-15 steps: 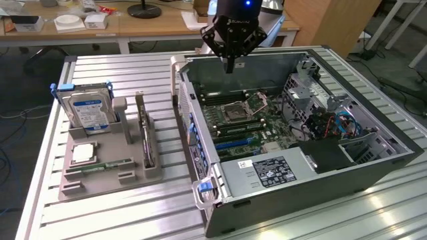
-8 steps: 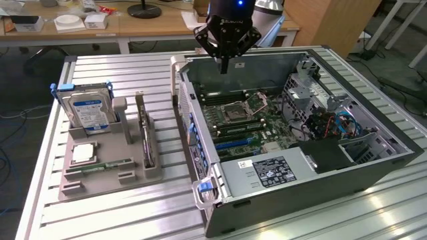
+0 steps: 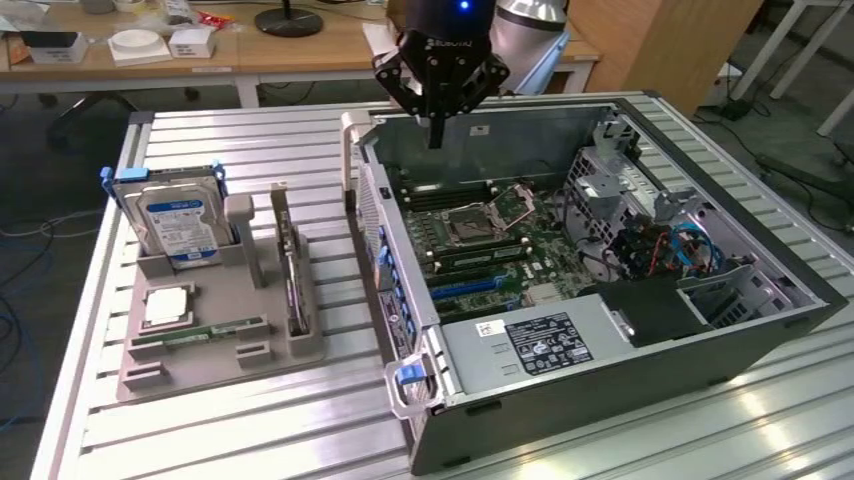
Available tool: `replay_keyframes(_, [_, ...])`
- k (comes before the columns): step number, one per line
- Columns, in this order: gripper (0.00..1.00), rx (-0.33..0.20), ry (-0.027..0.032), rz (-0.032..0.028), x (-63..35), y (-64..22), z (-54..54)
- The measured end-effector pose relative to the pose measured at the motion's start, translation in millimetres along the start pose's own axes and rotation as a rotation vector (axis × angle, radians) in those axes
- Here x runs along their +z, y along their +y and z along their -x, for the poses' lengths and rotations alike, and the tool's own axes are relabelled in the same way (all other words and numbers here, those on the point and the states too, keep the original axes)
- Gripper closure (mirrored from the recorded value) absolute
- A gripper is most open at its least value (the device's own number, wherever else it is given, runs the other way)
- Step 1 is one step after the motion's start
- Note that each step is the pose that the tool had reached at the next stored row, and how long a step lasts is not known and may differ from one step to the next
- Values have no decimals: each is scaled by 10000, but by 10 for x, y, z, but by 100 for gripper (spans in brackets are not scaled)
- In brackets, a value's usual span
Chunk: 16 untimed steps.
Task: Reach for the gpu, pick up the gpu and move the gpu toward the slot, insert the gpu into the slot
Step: 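Reach for the gpu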
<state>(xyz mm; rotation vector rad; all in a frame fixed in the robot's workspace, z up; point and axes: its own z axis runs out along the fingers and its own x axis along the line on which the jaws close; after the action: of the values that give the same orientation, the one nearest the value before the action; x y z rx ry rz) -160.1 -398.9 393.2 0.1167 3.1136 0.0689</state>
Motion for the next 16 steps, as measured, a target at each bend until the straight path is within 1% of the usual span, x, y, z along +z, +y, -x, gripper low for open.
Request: replay_keyframes(16, [90,-2,0,0,-7,-22,-299])
